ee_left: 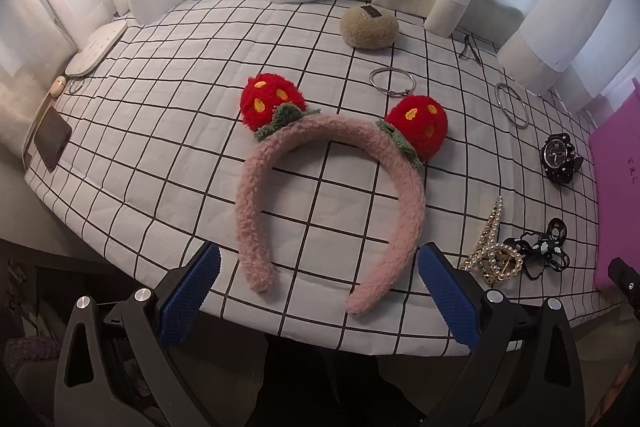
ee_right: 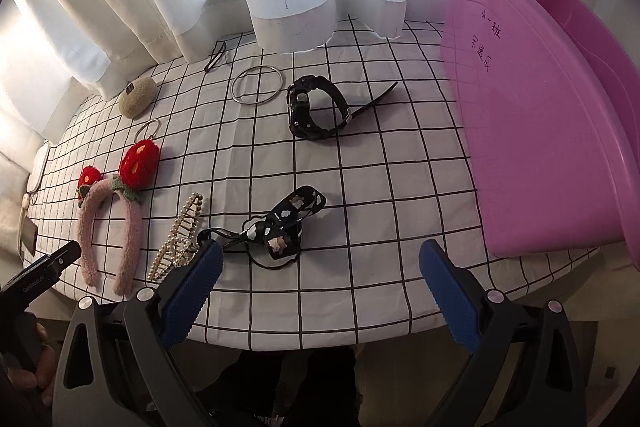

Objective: Organize jewelry
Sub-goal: 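Close the left tool on the pink strawberry headband while the right tool grasps the black cartoon strap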

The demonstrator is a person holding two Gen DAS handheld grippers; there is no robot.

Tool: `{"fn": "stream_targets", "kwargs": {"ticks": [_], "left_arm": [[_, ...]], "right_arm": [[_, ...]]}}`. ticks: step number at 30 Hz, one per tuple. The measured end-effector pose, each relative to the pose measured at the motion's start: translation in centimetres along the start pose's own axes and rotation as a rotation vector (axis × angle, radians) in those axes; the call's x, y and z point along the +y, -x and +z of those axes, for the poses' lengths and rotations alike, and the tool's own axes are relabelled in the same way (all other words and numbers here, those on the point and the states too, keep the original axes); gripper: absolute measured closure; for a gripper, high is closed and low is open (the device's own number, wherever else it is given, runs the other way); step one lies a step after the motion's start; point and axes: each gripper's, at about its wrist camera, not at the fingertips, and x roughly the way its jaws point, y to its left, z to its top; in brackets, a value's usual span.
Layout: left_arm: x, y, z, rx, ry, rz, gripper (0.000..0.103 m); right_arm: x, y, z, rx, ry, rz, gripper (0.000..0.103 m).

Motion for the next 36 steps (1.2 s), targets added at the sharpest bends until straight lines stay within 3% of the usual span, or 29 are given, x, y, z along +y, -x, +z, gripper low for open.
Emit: {"fn": "stream_targets", "kwargs": {"ticks": [6,11,15,29,36], "left_arm": [[0.7,-2.5,0.5,-0.023,-0.023,0.067,0.006],[3.4,-3.3,1.7,-0.058,0.048,0.049,0.006],[4.1,-4.9,2.4,-0.048,0.032,0.086,0.006],[5.5,-8.8,2.9,0.003,-0.007,0.064,0.005],[5.6,-9.2,3.1,-0.037,-0.008,0.041,0.005]], "right_arm": [[0.1,-3.6,-0.1,0.040,0.000,-0.029,0.009],[0.3,-5.0,0.0,0.048,-0.011,-0.041,0.009],[0.5,-6.2,0.1,0.062,-0.015,-0.055,0.009],[2.5,-8.7,0.5,0.093,0.010,-0.070,0.009],[3.2,-10.5,1.0,0.111,0.007,-0.061,0.009]]}}
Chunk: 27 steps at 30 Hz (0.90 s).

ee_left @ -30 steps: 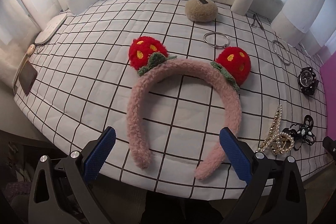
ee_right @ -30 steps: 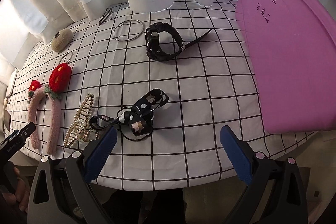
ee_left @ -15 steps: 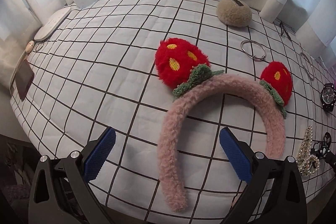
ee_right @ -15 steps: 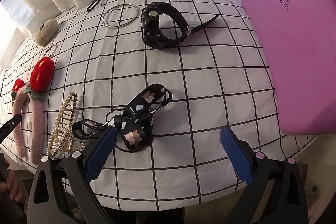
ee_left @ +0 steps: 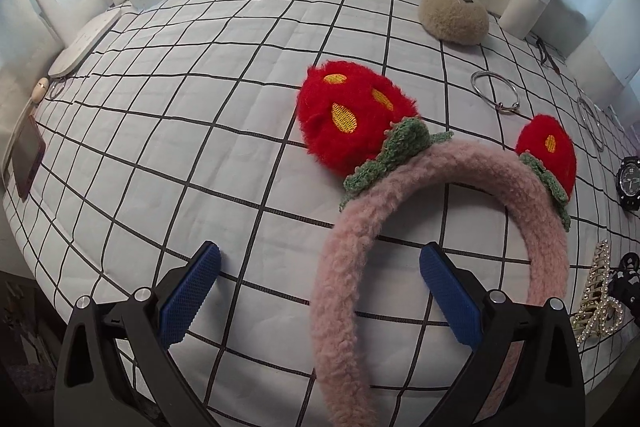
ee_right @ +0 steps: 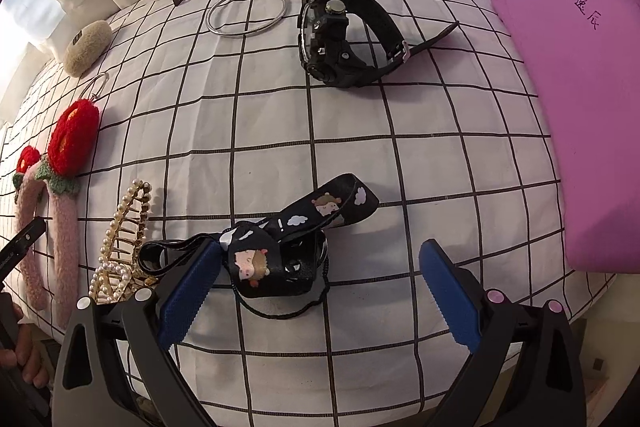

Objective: Organize jewelry
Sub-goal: 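Close the left tool on the pink strawberry headband while the right tool grasps the black cartoon strap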

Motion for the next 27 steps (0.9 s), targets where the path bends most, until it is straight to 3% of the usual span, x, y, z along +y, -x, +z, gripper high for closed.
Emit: {"fn": "stream_targets", "kwargs": {"ticks": [8,15,18,20,22,24,25,27], "left_arm": [[-0.1,0.3,-0.7,-0.064,-0.010,-0.002,0.005],[-0.3,0.4,-0.6,-0.034,0.001,0.000,0.007],[-0.8,0.8,-0.5,-0.038,-0.030,-0.015,0.020],[-1.4,1.1,-0.6,-0.045,-0.061,-0.029,0.037],[-2.0,1.4,-0.8,-0.052,-0.088,-0.047,0.051],[-2.4,1.6,-0.7,-0.058,-0.104,-0.050,0.073],[-2.4,1.6,-0.6,-0.055,-0.102,-0.061,0.094],[-2.3,1.6,-0.5,-0.047,-0.093,-0.078,0.095]], "right_arm": [[0.7,0.0,-1.1,-0.100,0.031,-0.001,0.009],[0.8,-0.1,-1.1,-0.098,0.051,0.023,0.010],[1.0,0.1,-1.1,-0.112,0.063,0.038,0.018],[1.5,0.8,-1.1,-0.137,0.091,0.048,0.053],[1.6,0.7,-1.0,-0.128,0.091,0.064,0.054],[1.3,0.8,-0.9,-0.132,0.073,0.078,0.067],[1.2,0.9,-0.8,-0.134,0.067,0.086,0.071],[0.9,1.0,-0.7,-0.131,0.054,0.109,0.071]]}}
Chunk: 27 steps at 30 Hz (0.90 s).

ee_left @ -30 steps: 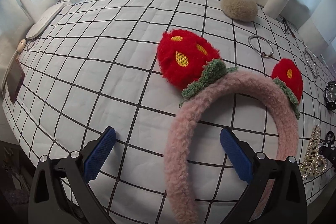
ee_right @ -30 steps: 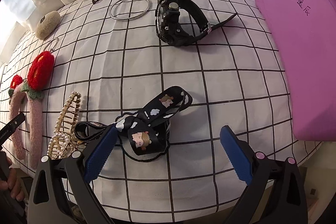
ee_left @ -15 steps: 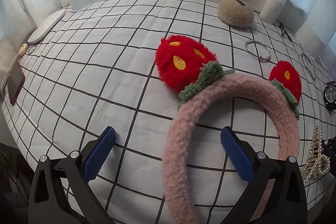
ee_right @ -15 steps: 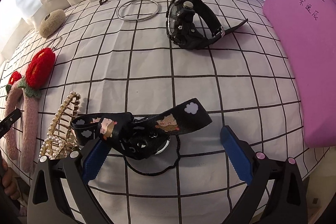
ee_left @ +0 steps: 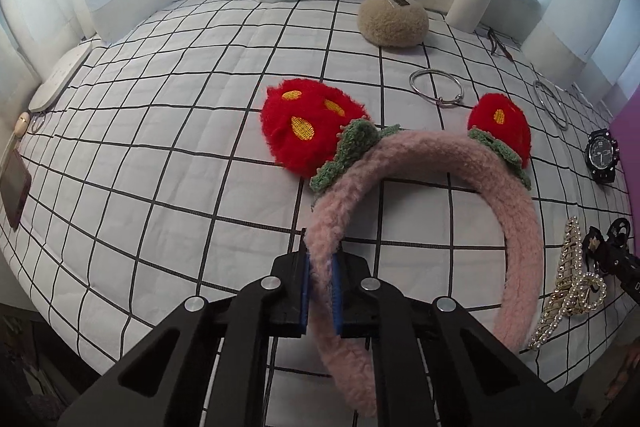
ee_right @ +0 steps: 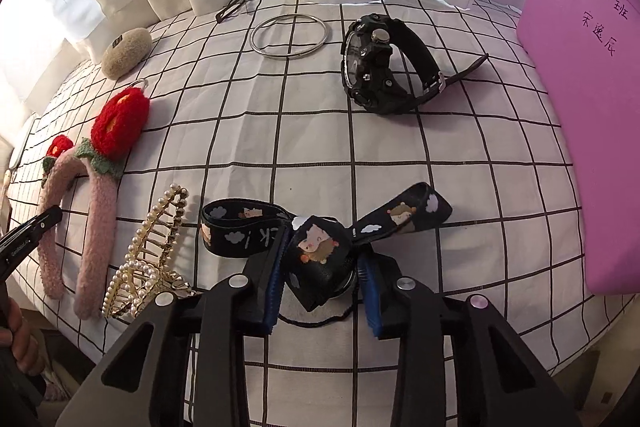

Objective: Organize jewelry
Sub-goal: 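Close the left tool on the pink strawberry headband while the right tool grasps the black cartoon strap, then carry the headband with the left tool into the pink bin while the right tool drops the strap there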

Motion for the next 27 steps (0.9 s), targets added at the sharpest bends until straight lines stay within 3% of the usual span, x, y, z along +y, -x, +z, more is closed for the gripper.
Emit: {"fn": "stream_targets", "kwargs": {"ticks": [4,13,27], "left_arm": [[0.3,0.1,0.1,0.009,0.022,-0.029,0.095],[0.3,3.2,0.7,-0.064,0.052,-0.075,0.095],[-2.0,11.2,4.0,-0.239,0.026,-0.156,0.095]], "right_arm": [[0.2,0.5,0.0,-0.014,-0.005,0.015,0.072],[0.3,3.6,0.4,-0.073,0.009,0.040,0.072],[-0.2,12.3,2.7,-0.254,0.009,0.064,0.072]]}}
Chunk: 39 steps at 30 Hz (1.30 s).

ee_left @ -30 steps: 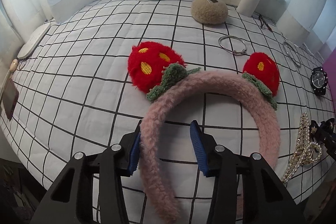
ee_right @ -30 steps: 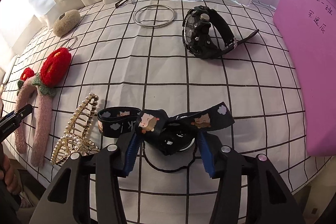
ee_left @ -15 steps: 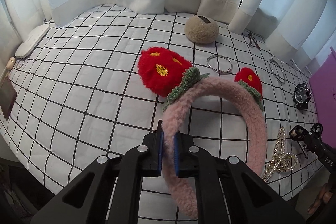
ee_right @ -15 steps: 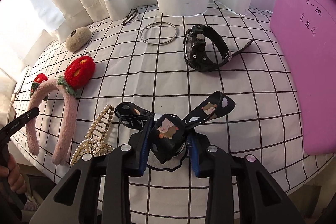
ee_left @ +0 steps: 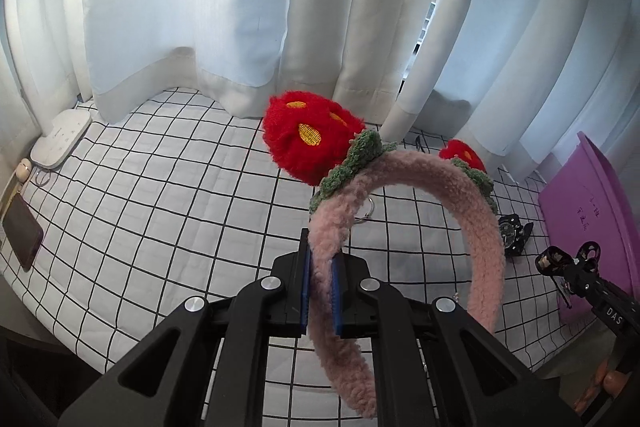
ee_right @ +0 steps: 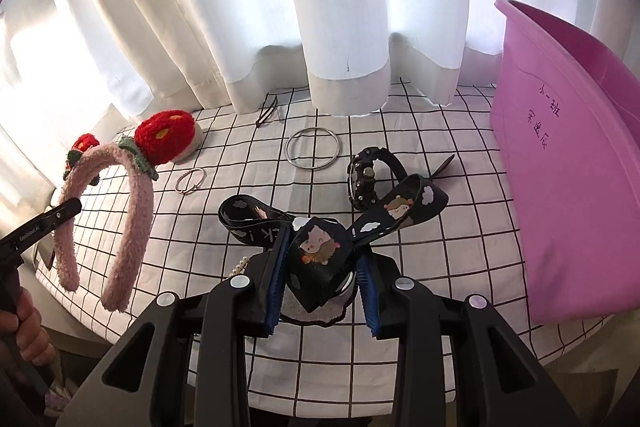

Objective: Organize jewelry
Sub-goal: 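Carry the headband with the left tool into the pink bin while the right tool drops the strap there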

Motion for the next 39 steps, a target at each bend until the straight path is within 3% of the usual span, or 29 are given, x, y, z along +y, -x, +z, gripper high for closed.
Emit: {"fn": "stream_targets", "kwargs": {"ticks": [9,19,28,33,39], "left_arm": [[-6.2,3.8,3.6,-0.120,-0.092,-0.098,0.094],[-18.7,5.3,6.1,-0.159,-0.216,-0.324,0.094],[-31.4,4.7,5.4,-0.113,-0.330,-0.469,0.094],[-37.1,2.2,4.7,-0.055,-0.368,-0.488,0.094],[-42.2,-0.8,3.2,0.025,-0.416,-0.456,0.093]], "right_arm": [[-2.9,7.8,3.2,-0.191,-0.049,0.000,0.072],[-11.6,16.3,4.8,-0.353,-0.128,-0.131,0.072],[-21.9,17.9,4.0,-0.322,-0.230,-0.252,0.072],[-26.1,16.3,3.5,-0.258,-0.266,-0.278,0.072],[-29.6,12.9,4.1,-0.179,-0.310,-0.263,0.072]]}}
